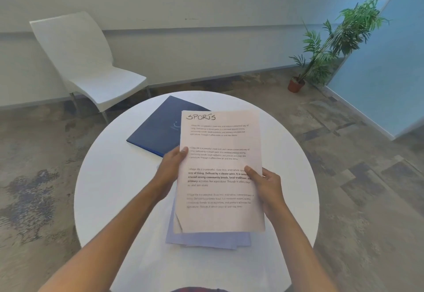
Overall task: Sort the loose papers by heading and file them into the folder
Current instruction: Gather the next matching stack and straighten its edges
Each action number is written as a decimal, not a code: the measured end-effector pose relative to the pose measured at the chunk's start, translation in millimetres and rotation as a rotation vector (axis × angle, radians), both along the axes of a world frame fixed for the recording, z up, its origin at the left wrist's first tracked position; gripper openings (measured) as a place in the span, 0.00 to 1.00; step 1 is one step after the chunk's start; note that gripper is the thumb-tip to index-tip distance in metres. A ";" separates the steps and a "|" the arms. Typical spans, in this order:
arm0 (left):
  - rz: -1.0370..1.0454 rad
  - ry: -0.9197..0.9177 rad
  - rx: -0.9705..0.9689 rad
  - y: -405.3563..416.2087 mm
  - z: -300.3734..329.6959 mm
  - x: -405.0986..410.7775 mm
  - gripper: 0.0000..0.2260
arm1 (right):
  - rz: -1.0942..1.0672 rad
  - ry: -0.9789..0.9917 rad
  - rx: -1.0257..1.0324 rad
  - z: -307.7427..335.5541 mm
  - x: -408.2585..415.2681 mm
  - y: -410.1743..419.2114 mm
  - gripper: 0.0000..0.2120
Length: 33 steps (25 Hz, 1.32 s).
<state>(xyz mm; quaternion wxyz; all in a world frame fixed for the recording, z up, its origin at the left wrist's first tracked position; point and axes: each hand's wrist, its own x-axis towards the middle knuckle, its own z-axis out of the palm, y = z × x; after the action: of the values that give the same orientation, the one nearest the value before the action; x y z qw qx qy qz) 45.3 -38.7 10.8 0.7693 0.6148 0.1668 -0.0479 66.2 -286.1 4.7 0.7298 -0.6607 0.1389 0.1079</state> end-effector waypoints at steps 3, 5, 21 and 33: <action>-0.047 0.055 -0.020 -10.5 -5.0 -13.0 0.12 | -0.122 0.004 0.019 -8.8 6.3 2.1 0.07; -0.127 0.094 0.052 -12.4 -9.6 -24.5 0.12 | -0.199 0.004 0.024 -16.8 10.5 1.4 0.08; -0.211 0.107 -0.028 11.0 -25.9 -27.8 0.13 | -0.067 0.109 0.096 -47.3 13.8 -3.8 0.12; -0.193 0.268 0.062 13.2 -64.0 22.9 0.11 | -0.103 0.149 -0.073 -79.8 40.0 2.8 0.09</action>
<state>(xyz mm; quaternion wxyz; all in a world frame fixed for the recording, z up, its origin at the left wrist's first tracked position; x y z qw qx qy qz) 68.2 -25.5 -53.2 0.7129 0.6394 0.2094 -0.1978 106.2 -283.3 -75.1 0.6975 -0.6690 0.2303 0.1139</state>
